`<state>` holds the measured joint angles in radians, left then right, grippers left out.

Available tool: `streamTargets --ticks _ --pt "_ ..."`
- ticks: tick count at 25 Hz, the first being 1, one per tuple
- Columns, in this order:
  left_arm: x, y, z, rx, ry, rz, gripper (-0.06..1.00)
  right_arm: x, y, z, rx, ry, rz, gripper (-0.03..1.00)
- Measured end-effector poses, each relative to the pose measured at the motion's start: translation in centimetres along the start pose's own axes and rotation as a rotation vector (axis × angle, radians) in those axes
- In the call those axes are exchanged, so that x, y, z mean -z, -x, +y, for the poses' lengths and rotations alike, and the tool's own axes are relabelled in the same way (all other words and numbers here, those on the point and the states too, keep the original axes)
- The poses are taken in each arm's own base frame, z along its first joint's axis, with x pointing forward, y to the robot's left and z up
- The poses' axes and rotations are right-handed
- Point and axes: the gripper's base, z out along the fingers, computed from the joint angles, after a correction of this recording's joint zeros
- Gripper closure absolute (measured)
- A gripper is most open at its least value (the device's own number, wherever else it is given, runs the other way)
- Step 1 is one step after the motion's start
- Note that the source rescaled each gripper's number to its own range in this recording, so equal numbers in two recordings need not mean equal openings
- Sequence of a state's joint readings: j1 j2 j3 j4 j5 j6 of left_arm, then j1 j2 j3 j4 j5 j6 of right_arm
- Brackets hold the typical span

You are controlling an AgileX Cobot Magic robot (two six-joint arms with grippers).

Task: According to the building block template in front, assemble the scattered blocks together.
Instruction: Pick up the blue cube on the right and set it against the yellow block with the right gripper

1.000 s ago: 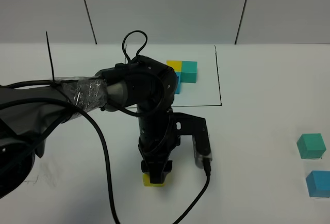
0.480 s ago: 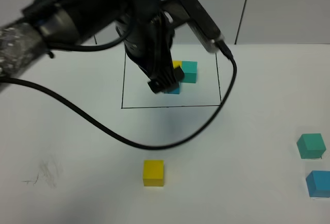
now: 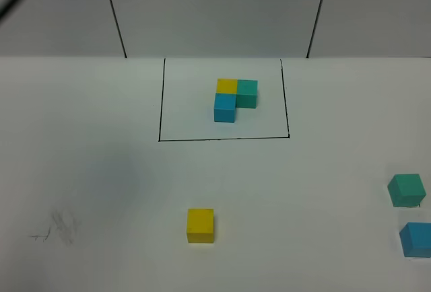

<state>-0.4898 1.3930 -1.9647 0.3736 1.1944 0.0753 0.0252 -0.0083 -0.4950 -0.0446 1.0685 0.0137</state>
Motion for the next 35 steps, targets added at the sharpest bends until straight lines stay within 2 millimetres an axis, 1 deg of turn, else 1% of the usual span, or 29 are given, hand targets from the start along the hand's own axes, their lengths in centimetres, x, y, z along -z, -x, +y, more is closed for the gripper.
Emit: streamTargets --ticks 2,3,5,6,9,11,12,15,19,22,31,35 --pt "4.7 -1.1 1.7 0.043 0.020 -0.099 0.40 0.0 0.0 0.0 0.000 0.000 0.000 0.97" --pt "6.7 -1.6 2.3 0.060 0.019 -0.142 0.40 0.0 0.0 0.0 0.000 0.000 0.000 0.97" --pt "11.3 -3.4 3.5 0.100 0.015 -0.242 0.40 0.0 0.0 0.0 0.000 0.000 0.000 0.97" --pt "13.0 -4.4 3.8 0.114 0.011 -0.279 0.38 0.0 0.0 0.0 0.000 0.000 0.000 0.97" --pt "18.4 -8.6 4.9 0.155 0.011 -0.393 0.31 0.0 0.0 0.0 0.000 0.000 0.000 0.97" --pt "20.8 -11.6 5.1 0.162 -0.003 -0.444 0.28 0.0 0.0 0.0 0.000 0.000 0.000 0.97" --pt "21.7 -13.2 4.9 0.160 -0.023 -0.463 0.27 0.0 0.0 0.0 0.000 0.000 0.000 0.97" --pt "22.9 -17.3 3.5 0.150 -0.133 -0.498 0.26 0.0 0.0 0.0 0.000 0.000 0.000 0.97" --pt "22.9 -22.1 1.0 0.144 -0.307 -0.509 0.26 0.0 0.0 0.0 0.000 0.000 0.000 0.97" --pt "21.4 -24.8 -0.8 0.159 -0.397 -0.468 0.26 0.0 0.0 0.0 0.000 0.000 0.000 0.97" --pt "13.0 -30.7 -5.2 0.252 -0.461 -0.168 0.26 0.0 0.0 0.0 0.000 0.000 0.000 0.97" --pt "10.2 -32.7 -6.6 0.251 -0.468 -0.066 0.26 0.0 0.0 0.0 0.000 0.000 0.000 0.97"
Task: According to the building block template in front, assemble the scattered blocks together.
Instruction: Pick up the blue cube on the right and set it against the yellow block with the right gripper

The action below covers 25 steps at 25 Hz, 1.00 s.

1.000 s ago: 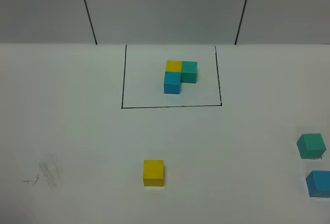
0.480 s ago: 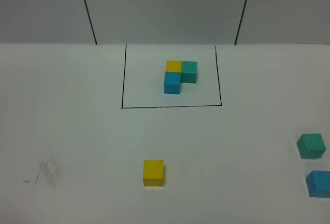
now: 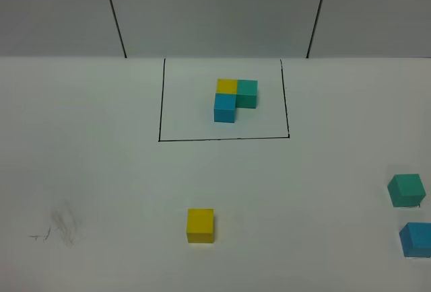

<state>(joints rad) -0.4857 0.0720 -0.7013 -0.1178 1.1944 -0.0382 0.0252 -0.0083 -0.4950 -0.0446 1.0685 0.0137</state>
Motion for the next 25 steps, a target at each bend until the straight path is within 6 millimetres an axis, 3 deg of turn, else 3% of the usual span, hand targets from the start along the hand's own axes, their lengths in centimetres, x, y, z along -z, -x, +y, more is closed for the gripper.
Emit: streamTargets --ticks 9,16,25 --pt "-4.3 -2.0 1.9 -0.036 0.140 0.075 0.26 0.0 0.0 0.0 0.000 0.000 0.000 0.97" --pt "-4.4 -2.0 1.9 -0.026 0.162 0.053 0.26 0.0 0.0 0.0 0.000 0.000 0.000 0.97" --pt "-3.7 -2.6 1.5 0.144 0.422 -0.034 0.27 0.0 0.0 0.0 0.000 0.000 0.000 0.97"
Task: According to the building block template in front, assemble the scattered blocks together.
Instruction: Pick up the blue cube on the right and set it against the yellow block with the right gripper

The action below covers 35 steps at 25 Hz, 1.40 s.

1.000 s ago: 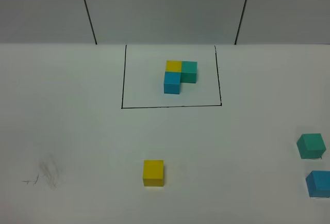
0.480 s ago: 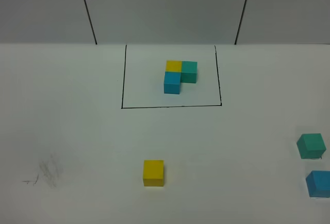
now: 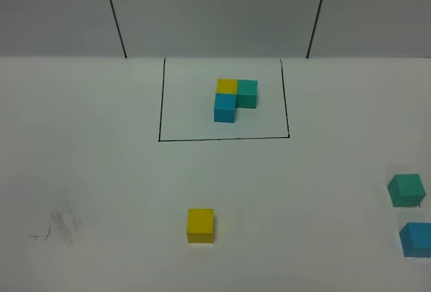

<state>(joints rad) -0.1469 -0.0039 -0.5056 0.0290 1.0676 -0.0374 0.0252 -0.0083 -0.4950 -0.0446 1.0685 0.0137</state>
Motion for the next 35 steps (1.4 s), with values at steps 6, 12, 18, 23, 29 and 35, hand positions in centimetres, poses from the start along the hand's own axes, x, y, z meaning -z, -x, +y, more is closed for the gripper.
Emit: streamTargets --ticks 6,12,18,23,29,35 --pt "0.04 -0.03 -0.18 0.087 0.135 -0.002 0.27 0.00 0.00 0.00 0.000 0.000 0.000 0.97" --pt "0.04 -0.03 -0.22 0.107 0.165 -0.002 0.27 0.00 0.00 0.00 0.000 0.000 0.000 0.97" --pt "0.04 -0.03 -0.22 0.107 0.165 -0.002 0.27 0.00 0.00 0.00 0.000 0.000 0.000 0.97" --pt "0.04 -0.03 -0.22 0.107 0.165 -0.002 0.27 0.00 0.00 0.01 0.000 0.002 0.000 0.97" --pt "0.04 -0.03 -0.22 0.106 0.165 -0.002 0.27 0.00 0.00 0.03 0.001 0.011 0.000 0.97" --pt "0.04 -0.03 -0.22 0.106 0.165 -0.002 0.27 0.00 0.00 0.03 0.001 0.011 0.000 0.97"
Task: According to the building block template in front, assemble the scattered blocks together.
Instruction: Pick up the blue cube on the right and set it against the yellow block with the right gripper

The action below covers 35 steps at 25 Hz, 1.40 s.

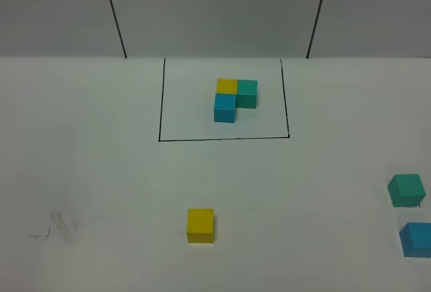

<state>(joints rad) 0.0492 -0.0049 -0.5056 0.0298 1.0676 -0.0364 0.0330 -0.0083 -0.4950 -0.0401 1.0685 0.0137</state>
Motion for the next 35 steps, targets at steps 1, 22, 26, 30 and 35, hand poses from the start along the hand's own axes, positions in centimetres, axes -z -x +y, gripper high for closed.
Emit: streamTargets --ticks 1,22,26,30,35 --pt "0.0 0.0 0.0 0.000 0.000 0.000 0.27 0.0 0.0 0.0 0.000 0.000 0.000 0.97" --pt "0.0 0.0 0.0 0.000 0.000 0.000 0.27 -7.2 5.7 -0.4 -0.022 -0.072 0.294 0.09" --pt "0.0 0.0 0.0 0.000 0.000 0.000 0.27 -11.6 6.6 -0.2 -0.008 -0.065 0.394 0.12" --pt "0.0 0.0 0.0 0.000 0.000 0.000 0.27 -15.8 6.0 0.1 -0.002 -0.053 0.518 0.13" --pt "0.0 0.0 0.0 0.000 0.000 0.000 0.27 -20.4 4.3 0.5 -0.015 -0.035 0.657 0.13"
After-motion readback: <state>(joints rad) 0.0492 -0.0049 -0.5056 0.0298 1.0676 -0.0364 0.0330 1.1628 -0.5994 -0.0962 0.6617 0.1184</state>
